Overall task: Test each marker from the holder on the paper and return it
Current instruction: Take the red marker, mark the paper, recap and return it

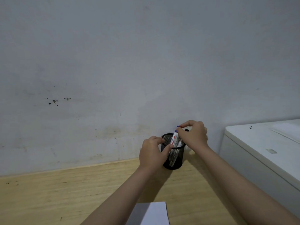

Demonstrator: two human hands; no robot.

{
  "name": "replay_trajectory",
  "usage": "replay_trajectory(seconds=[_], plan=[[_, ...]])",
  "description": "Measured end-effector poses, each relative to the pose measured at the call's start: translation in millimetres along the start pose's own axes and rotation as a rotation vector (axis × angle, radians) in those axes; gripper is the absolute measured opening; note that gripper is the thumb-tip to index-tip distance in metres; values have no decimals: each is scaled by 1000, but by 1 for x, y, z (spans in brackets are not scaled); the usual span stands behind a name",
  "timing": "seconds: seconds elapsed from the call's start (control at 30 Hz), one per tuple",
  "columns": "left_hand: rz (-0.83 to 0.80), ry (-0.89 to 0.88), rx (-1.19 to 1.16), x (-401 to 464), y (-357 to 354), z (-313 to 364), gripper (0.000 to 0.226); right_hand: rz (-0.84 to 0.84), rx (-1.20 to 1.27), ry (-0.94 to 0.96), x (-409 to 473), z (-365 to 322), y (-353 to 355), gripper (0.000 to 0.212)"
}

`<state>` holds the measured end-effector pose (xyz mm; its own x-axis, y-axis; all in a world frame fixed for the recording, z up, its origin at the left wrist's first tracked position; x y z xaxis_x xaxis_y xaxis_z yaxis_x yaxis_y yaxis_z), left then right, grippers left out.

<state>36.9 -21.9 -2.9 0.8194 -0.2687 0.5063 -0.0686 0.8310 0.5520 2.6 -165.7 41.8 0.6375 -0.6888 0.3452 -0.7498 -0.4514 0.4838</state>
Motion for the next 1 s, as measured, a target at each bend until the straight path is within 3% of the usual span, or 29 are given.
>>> replay_trajectory(seconds=[0.13, 0.23, 0.3, 0.37, 0.47, 0.57, 0.8, 1.0], plan=[[-8, 53, -68, -10, 12, 13, 31, -10, 167, 201, -28, -17, 25, 9], [-76, 324, -419, -27, 36, 38, 37, -43, 258, 359, -62, -28, 49, 20], [-286, 597, -768, -40, 53, 53, 41, -81, 277, 441, -89, -32, 62, 23], [-446, 743, -985, -55, 69, 61, 37, -127, 290, 475, -114, -32, 71, 24], [-411, 856, -1128, -76, 91, 65, 21, -219, 307, 471, -147, -30, 79, 22], [-333, 805, -1092, -97, 113, 66, 13, -336, 369, 435, -173, -27, 88, 40], [-337, 398, -720, -151, 149, 67, 18, -316, 605, -19, -207, -48, 80, 21], [-258, 297, -612, -172, 170, 60, 5, -232, 688, -86, -223, -63, 77, 25]])
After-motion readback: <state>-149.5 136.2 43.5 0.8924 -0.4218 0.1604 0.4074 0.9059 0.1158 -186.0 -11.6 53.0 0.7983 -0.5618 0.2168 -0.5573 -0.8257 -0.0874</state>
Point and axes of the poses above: each hand's wrist, its own x-axis towards the middle knuckle, its own y-axis out of the back of the hand, z = x × y, the point moved 1 cm from there along x, towards the middle knuckle, and after that the axes turned 2 degrees about z, right-handed, at the moved point
